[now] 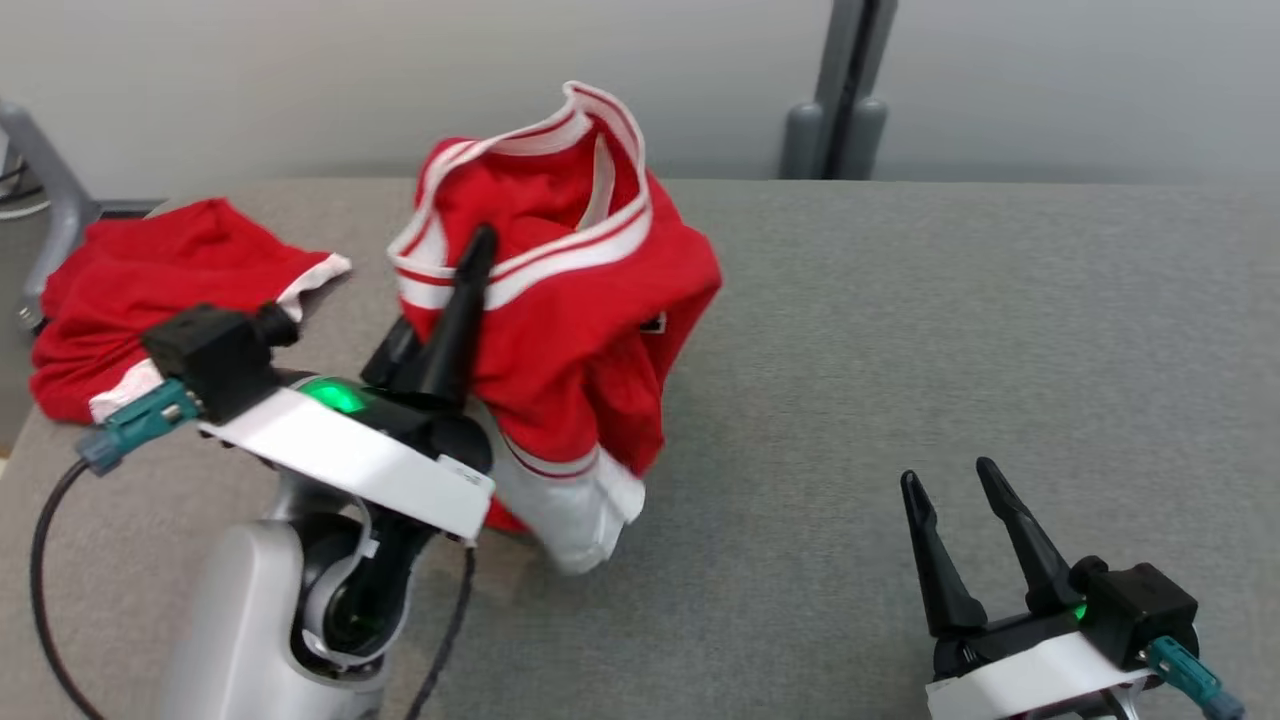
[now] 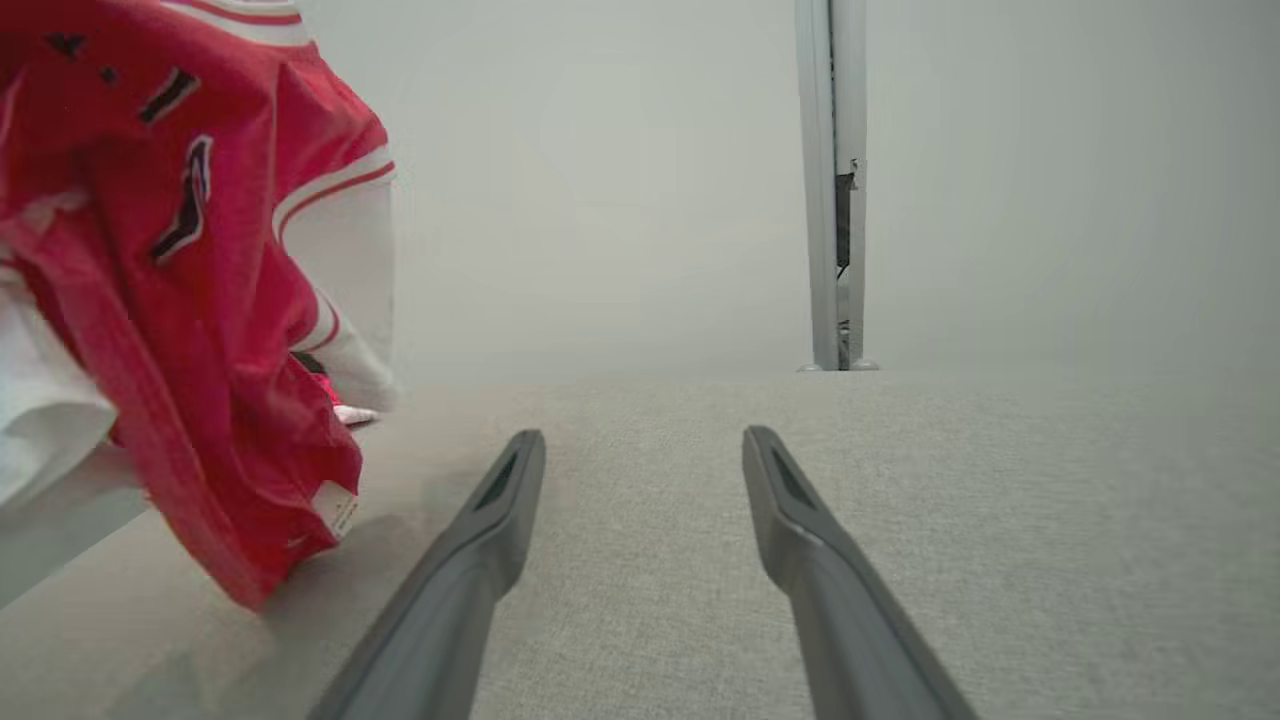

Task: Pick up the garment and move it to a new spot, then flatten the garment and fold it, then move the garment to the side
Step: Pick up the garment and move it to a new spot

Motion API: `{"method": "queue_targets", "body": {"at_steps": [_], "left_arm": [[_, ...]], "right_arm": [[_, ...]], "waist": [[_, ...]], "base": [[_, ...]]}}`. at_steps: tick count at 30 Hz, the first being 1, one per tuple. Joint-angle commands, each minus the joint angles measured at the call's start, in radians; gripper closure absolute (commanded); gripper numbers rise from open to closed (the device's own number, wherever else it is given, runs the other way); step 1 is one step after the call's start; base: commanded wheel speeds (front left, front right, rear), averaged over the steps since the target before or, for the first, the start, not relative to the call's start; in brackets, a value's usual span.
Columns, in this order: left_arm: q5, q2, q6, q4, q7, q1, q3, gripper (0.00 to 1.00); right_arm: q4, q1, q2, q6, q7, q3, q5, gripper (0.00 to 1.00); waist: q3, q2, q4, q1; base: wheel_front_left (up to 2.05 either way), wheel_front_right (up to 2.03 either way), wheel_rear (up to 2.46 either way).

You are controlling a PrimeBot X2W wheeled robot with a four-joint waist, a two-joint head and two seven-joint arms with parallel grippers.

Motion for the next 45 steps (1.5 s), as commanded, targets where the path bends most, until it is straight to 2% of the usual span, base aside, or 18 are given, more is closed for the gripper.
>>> {"method": "queue_targets", "body": {"at_steps": [1,5,8,9,15,19,21,22,23,24,26,30,32,36,38,41,45], "left_arm": [[0.012,-0.002,0.016,-0.035,0.024,0.006,-0.020,1.00],[0.018,-0.009,0.061,-0.078,0.086,0.001,-0.084,1.00],[0.025,-0.014,0.079,-0.020,0.113,-0.006,-0.132,1.00],[0.025,-0.014,0.079,-0.020,0.113,-0.006,-0.132,1.00],[0.057,-0.016,0.083,0.261,0.095,-0.034,-0.180,1.00],[0.104,-0.001,0.079,0.488,0.032,-0.068,-0.185,1.00],[0.078,-0.007,0.059,0.577,-0.014,-0.084,-0.171,1.00],[0.064,-0.010,0.049,0.607,-0.034,-0.093,-0.166,0.81],[0.061,-0.014,0.037,0.628,-0.056,-0.099,-0.172,0.38],[0.061,-0.016,0.030,0.644,-0.078,-0.105,-0.180,0.00],[0.108,-0.010,0.025,0.651,-0.145,-0.108,-0.205,0.00],[0.214,0.016,0.074,0.579,-0.281,-0.030,-0.252,0.00],[0.253,0.051,0.143,0.466,-0.341,0.056,-0.239,0.00],[0.300,0.130,0.225,0.360,-0.379,0.196,-0.191,0.00],[0.303,0.145,0.251,0.329,-0.394,0.253,-0.161,0.00],[0.322,0.172,0.265,0.308,-0.405,0.337,-0.121,0.00],[0.360,0.170,0.232,0.262,-0.405,0.435,-0.050,0.00]], "right_arm": [[-0.004,0.008,-0.010,0.000,-0.005,-0.007,0.011,0.00],[-0.014,0.000,-0.008,0.000,-0.005,-0.009,0.025,0.00],[-0.017,-0.015,-0.009,0.000,-0.005,-0.017,0.034,0.00],[-0.017,-0.015,-0.009,0.000,-0.005,-0.017,0.034,0.00],[-0.019,-0.034,-0.007,0.000,-0.005,-0.033,0.057,0.00],[-0.021,-0.037,-0.007,0.000,-0.005,-0.040,0.069,0.00],[-0.021,-0.036,-0.007,0.000,-0.005,-0.043,0.073,0.00],[-0.020,-0.035,-0.007,0.000,-0.005,-0.045,0.073,0.00],[-0.020,-0.031,-0.008,0.000,-0.005,-0.049,0.072,0.00],[-0.019,-0.028,-0.008,0.000,-0.005,-0.051,0.068,0.00],[-0.017,-0.019,-0.008,0.000,-0.005,-0.059,0.071,0.00],[-0.025,0.011,-0.008,0.000,-0.005,-0.083,0.035,0.00],[-0.046,0.042,-0.009,0.000,-0.005,-0.122,-0.008,0.00],[-0.079,0.065,-0.008,0.000,-0.005,-0.164,-0.064,0.00],[-0.084,0.076,-0.008,0.000,-0.005,-0.175,-0.087,0.00],[-0.069,0.087,-0.008,0.000,-0.005,-0.180,-0.131,0.00],[-0.032,0.103,-0.008,0.000,-0.005,-0.187,-0.171,0.00]], "waist": [[-0.030,0.0000,-0.098,0.0000],[-0.012,0.0000,-0.200,0.0000],[0.016,0.0000,-0.274,0.0000],[0.016,0.0000,-0.274,0.0000],[0.073,0.0000,-0.387,0.0000],[0.093,0.0000,-0.418,0.0000],[0.095,0.0000,-0.420,0.0000],[0.094,0.0000,-0.418,0.0000],[0.090,0.0000,-0.412,0.0000],[0.083,0.0000,-0.404,0.0000],[0.057,0.0000,-0.387,0.0000],[-0.031,0.0000,-0.341,0.0000],[-0.088,0.0000,-0.289,0.0000],[-0.129,0.0000,-0.218,0.0000],[-0.146,0.0000,-0.188,0.0000],[-0.162,0.0000,-0.149,0.0000],[-0.168,0.0000,-0.113,0.0000]], "base": [[0.00,0.00,0.00],[0.00,0.00,0.00],[0.00,0.00,0.00],[0.00,0.00,0.00],[0.00,0.00,0.00],[0.00,0.00,0.00],[0.00,0.00,0.00],[0.00,0.00,0.00],[0.00,0.00,0.00],[0.00,0.00,0.00],[0.00,0.00,0.00],[0.00,0.00,0.00],[0.00,0.00,0.00],[0.00,0.00,0.00],[0.00,0.00,0.00],[0.00,0.00,0.00],[0.00,0.00,0.00]]}}
